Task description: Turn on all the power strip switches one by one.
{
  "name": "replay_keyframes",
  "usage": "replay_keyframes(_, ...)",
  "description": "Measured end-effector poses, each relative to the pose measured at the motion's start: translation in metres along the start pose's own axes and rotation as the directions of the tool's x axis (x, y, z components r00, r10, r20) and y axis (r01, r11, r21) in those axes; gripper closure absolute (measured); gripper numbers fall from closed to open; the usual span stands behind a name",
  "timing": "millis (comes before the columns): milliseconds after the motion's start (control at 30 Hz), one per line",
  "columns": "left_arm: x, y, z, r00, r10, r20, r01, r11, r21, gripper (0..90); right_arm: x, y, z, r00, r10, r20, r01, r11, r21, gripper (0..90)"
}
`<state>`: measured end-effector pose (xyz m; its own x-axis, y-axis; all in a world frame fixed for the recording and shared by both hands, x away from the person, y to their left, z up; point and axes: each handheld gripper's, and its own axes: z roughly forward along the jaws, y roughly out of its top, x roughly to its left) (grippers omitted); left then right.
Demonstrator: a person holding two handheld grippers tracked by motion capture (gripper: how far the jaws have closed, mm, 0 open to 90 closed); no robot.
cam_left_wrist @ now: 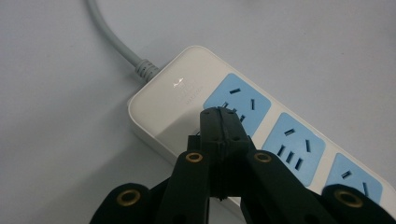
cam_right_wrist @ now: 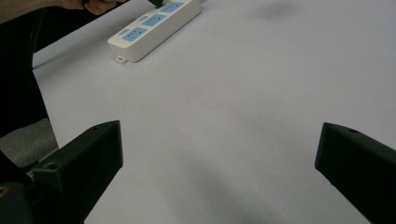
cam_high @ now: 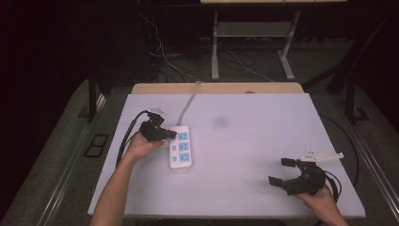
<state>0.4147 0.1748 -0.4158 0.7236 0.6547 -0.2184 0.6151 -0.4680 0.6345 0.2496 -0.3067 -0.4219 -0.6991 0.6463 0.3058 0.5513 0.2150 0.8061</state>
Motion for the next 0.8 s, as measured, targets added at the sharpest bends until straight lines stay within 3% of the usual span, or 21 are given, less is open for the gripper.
replay_keyframes(100,0.0021,-0.0006,0.0002,0.9997,-0.021,0.013,0.021,0.9998,-0.004,89.9,-0.0007,0.0003,-0.0019,1.0,0.007,-0.004,-0.007,1.0,-0.01,0.7)
replay_keyframes(500,-0.0032,0.0008,0.0013,0.9996,-0.012,-0.025,0.013,0.9998,0.012,90.0,-0.0034,0.0007,-0.0061,0.9992,0.029,-0.028,-0.03,0.999,-0.044,0.7)
replay_keyframes(667,-0.0013,-0.0033,0.0009,0.9995,-0.03,-0.013,0.03,0.9994,-0.02,89.8,-0.0032,0.0006,-0.006,0.9993,0.027,-0.025,-0.028,0.999,-0.042,0.7)
replay_keyframes(800,-0.0042,-0.0045,0.0011,0.9992,-0.027,-0.031,0.026,0.9992,-0.031,89.8,-0.0035,0.0007,-0.0049,0.9993,0.029,-0.022,-0.03,0.999,-0.037,0.7)
